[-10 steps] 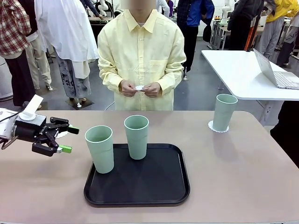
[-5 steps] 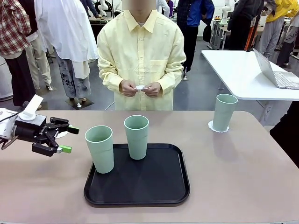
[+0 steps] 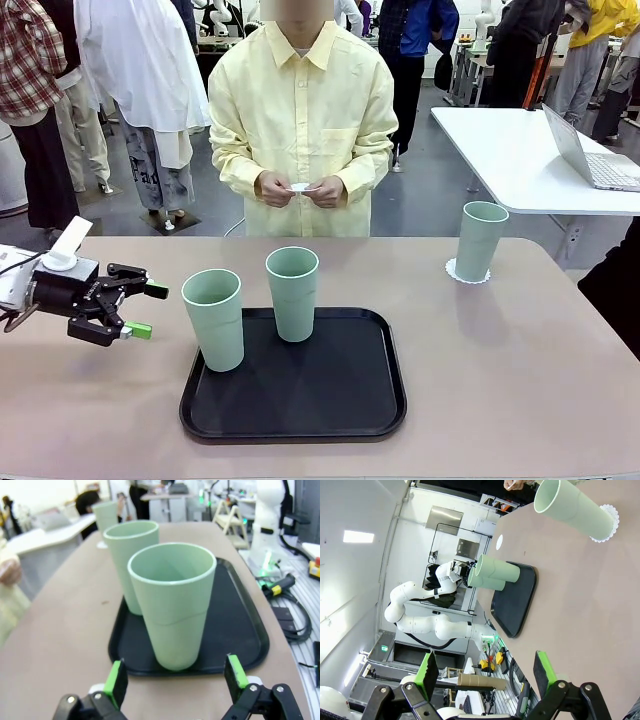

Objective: Place coasters on the table and set cups on them.
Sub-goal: Take one Reusable plastic cup from the Flat Tray and place it on a coaster set by the human.

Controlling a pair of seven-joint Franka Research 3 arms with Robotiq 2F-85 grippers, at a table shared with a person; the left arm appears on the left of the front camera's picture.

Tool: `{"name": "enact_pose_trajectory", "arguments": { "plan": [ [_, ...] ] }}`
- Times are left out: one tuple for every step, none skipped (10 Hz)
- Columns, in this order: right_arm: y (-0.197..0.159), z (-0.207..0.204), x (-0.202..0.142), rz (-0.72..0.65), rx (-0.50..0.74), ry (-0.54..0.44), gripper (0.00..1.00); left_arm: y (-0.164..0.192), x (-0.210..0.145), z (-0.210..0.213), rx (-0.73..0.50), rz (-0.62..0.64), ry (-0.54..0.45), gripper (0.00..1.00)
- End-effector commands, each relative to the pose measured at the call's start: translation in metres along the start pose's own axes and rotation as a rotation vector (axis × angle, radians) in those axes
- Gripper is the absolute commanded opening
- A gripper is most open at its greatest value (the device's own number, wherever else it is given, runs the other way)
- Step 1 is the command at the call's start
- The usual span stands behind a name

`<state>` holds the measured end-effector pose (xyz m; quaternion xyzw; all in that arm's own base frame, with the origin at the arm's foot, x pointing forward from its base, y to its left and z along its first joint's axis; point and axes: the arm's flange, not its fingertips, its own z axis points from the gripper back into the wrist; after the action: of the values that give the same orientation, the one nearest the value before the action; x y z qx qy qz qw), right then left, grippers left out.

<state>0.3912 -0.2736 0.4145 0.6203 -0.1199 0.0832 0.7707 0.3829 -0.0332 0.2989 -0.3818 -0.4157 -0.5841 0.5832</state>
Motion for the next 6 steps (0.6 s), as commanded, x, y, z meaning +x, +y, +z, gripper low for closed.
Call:
{"name": "enact_pose_trajectory", "arguments": {
  "plan": [
    [0.000,0.000,-0.001,-0.004,0.000,-0.001,1.00,0.005,-0.012,-0.003,0.016,-0.039,-0.050,1.00],
    [0.000,0.000,-0.001,-0.004,0.000,-0.001,1.00,0.005,-0.017,-0.005,0.020,-0.035,-0.061,1.00],
    [0.000,0.000,-0.001,-0.004,0.000,-0.001,1.00,0.007,-0.020,-0.006,0.018,-0.026,-0.082,1.00],
    [0.000,0.000,-0.001,-0.004,0.000,-0.001,1.00,0.008,-0.024,-0.010,0.009,-0.018,-0.103,1.00],
    [0.000,0.000,-0.001,-0.004,0.000,-0.001,1.00,0.008,-0.025,-0.014,-0.004,-0.016,-0.114,1.00],
    [0.000,0.000,-0.001,-0.004,0.000,-0.001,1.00,0.008,-0.026,-0.020,-0.020,-0.014,-0.120,1.00]
  ]
}}
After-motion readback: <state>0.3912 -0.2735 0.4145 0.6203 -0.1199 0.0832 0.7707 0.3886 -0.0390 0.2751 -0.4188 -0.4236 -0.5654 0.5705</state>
